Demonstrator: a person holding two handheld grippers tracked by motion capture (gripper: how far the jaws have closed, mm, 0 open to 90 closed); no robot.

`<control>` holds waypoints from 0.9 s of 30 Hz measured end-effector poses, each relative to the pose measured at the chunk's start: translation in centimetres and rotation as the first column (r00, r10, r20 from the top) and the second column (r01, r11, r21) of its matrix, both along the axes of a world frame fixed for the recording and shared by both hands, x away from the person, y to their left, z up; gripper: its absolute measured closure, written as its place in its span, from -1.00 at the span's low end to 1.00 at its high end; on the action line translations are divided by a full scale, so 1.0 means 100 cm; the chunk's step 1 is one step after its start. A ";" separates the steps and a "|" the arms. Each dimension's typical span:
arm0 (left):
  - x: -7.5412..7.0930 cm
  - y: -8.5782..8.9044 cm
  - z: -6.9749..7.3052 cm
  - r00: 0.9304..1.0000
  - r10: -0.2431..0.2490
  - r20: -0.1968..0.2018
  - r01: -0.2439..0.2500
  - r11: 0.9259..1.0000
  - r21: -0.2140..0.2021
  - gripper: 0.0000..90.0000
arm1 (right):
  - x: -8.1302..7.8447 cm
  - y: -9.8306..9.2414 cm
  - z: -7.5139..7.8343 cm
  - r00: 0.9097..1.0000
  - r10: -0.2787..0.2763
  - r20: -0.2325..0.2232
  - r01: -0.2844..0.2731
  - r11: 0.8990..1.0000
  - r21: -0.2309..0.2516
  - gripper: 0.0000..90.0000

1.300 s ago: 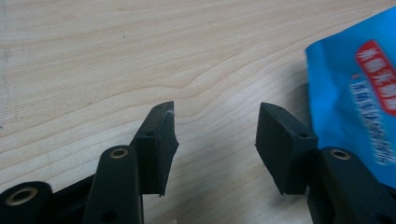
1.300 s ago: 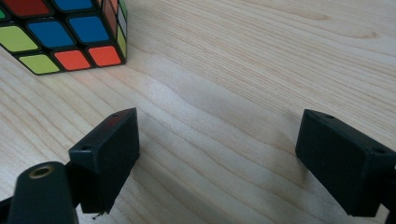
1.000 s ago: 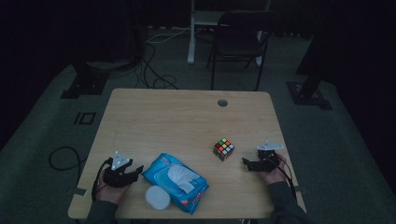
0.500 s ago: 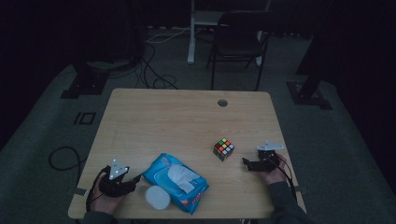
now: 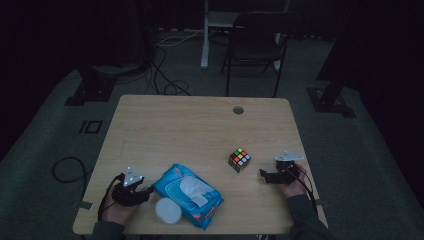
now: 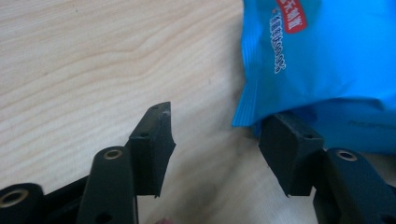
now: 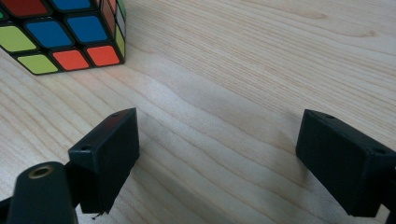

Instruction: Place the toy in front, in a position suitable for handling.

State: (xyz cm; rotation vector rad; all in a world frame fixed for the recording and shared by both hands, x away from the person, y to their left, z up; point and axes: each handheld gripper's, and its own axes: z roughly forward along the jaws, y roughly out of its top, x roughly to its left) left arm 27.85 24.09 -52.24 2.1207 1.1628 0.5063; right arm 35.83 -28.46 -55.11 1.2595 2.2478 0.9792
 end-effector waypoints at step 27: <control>0.049 -0.021 -0.008 0.982 -0.186 -0.003 0.186 0.982 0.001 0.99 | 0.000 0.000 0.000 1.000 0.000 0.000 0.000 1.000 0.000 -0.70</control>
